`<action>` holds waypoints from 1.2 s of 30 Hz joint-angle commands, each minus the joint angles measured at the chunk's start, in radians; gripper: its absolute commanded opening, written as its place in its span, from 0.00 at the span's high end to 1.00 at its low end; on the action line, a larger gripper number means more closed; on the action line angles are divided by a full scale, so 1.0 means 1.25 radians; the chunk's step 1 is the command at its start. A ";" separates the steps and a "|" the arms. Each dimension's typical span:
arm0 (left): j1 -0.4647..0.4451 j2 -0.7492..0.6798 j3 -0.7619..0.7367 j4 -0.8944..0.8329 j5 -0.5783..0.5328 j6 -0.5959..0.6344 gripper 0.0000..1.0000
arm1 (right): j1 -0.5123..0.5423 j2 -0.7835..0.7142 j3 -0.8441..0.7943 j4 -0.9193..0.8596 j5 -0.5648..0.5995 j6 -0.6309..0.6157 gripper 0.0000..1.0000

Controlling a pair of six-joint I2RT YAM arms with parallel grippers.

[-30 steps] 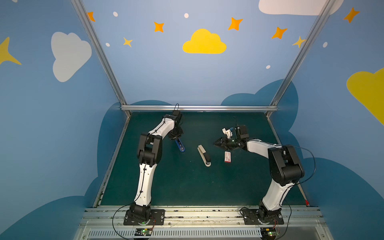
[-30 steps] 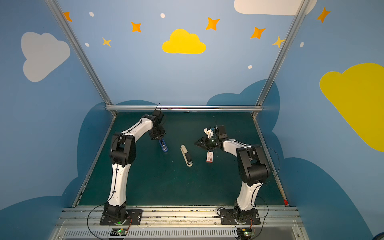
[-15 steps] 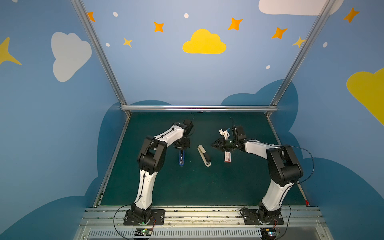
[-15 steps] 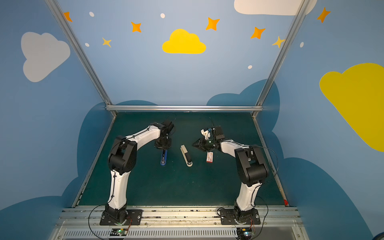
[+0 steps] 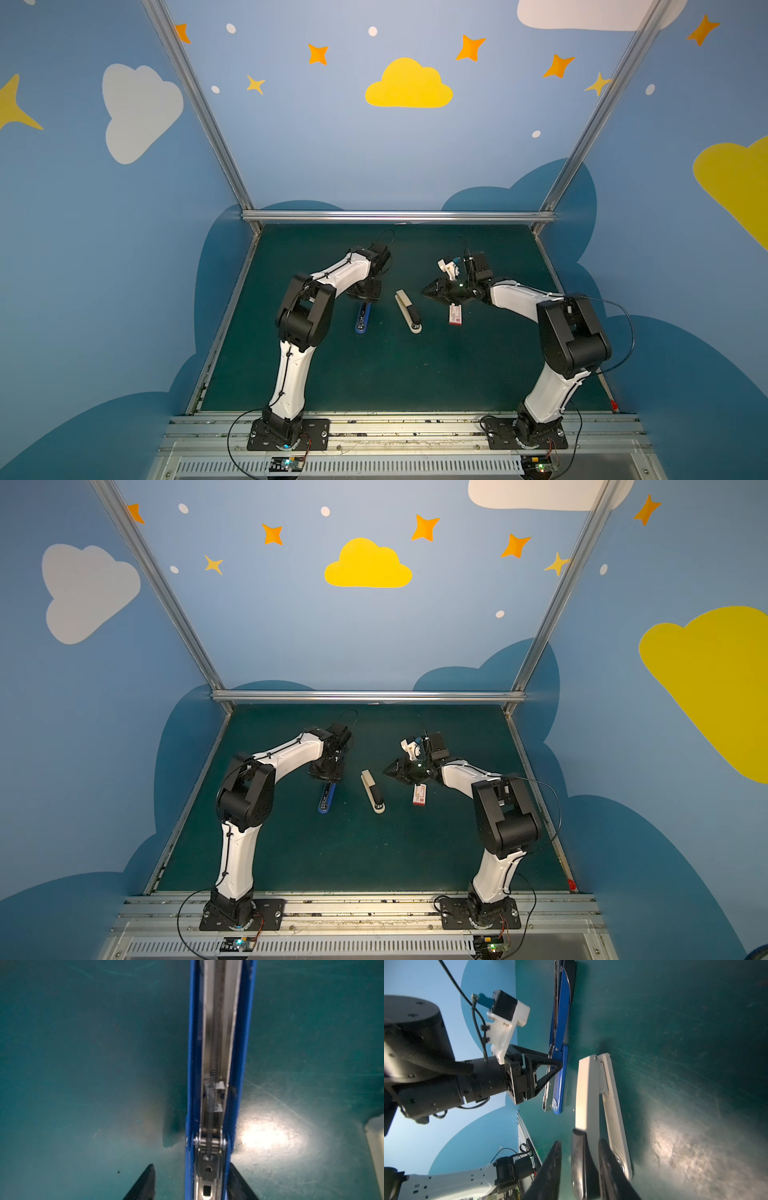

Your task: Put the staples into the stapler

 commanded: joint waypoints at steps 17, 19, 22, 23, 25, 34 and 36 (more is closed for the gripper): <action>-0.065 -0.382 -0.354 0.188 0.110 -0.203 0.36 | 0.072 -0.072 0.073 -0.404 0.212 -0.187 0.58; -0.069 -0.413 -0.405 0.213 0.121 -0.224 0.35 | 0.091 -0.056 0.078 -0.392 0.197 -0.186 0.57; -0.069 -0.447 -0.459 0.218 0.107 -0.242 0.35 | 0.122 -0.037 0.089 -0.365 0.166 -0.177 0.56; -0.070 -0.455 -0.472 0.218 0.102 -0.246 0.35 | 0.134 -0.029 0.096 -0.359 0.152 -0.172 0.56; -0.070 -0.477 -0.496 0.222 0.098 -0.253 0.34 | 0.155 -0.010 0.114 -0.360 0.141 -0.169 0.56; -0.066 -0.531 -0.544 0.221 0.069 -0.269 0.33 | 0.270 0.096 0.237 -0.380 0.104 -0.171 0.57; -0.067 -0.543 -0.552 0.225 0.070 -0.274 0.33 | 0.284 0.104 0.262 -0.398 0.116 -0.178 0.57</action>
